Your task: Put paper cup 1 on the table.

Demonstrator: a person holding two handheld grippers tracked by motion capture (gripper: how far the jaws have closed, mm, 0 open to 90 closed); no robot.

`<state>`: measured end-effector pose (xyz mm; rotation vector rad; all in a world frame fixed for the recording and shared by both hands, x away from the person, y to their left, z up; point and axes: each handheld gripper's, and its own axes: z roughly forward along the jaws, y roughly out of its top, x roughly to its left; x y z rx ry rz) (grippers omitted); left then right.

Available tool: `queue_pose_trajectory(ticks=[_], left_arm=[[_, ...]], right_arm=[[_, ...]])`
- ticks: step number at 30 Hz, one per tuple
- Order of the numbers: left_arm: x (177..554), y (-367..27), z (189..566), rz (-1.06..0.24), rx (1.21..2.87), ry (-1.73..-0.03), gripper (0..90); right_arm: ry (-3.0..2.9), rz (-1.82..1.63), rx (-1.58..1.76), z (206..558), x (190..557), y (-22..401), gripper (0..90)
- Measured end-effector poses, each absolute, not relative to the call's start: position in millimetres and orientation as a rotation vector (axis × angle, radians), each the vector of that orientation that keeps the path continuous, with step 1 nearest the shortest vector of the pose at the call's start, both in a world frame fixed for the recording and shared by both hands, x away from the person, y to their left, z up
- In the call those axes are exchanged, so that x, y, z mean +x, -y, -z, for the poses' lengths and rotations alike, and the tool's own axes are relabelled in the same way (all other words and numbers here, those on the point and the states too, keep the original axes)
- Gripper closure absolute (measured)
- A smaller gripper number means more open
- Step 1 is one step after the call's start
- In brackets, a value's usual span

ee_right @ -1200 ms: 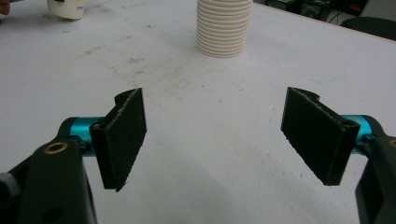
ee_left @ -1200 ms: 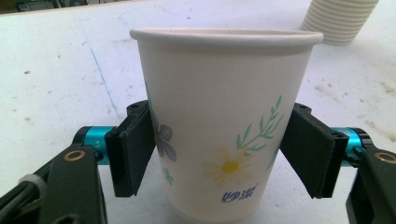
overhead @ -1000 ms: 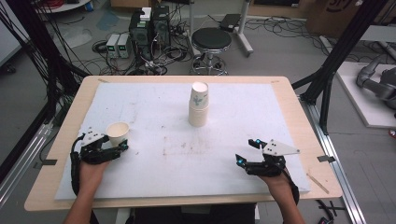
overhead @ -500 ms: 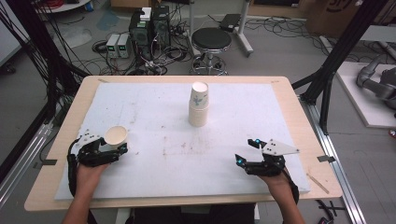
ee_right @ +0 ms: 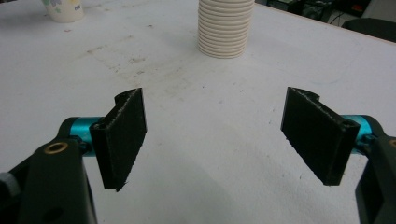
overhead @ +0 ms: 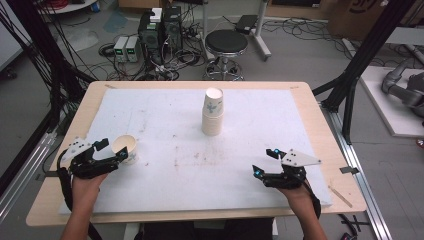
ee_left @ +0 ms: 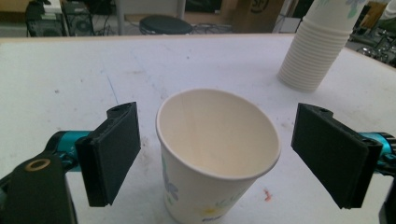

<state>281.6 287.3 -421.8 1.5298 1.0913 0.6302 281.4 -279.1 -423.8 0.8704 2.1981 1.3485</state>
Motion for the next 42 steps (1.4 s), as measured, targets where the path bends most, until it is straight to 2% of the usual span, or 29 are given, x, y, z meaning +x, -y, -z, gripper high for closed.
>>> queue_pose_trajectory(ticks=[7, 16, 24, 42], left_arm=[[278.3, -274.9, 413.5, -0.560, 1.385, -0.926, 15.6], [281.2, -236.9, 416.3, -0.493, 1.467, -0.793, 15.5], [282.3, -220.8, 421.4, -0.496, 1.562, -0.750, 15.7], [285.7, -220.2, 427.5, -0.495, 1.567, -0.773, 15.7]], right_arm=[[-2.195, -1.343, 0.874, 423.6, 281.4, 279.7, 22.9], [-2.177, -1.318, 0.895, 421.6, 281.5, 283.4, 22.0], [-2.147, -1.328, 0.923, 421.0, 282.2, 290.4, 21.3], [-2.139, -1.325, 0.937, 423.4, 281.1, 295.0, 21.1]])
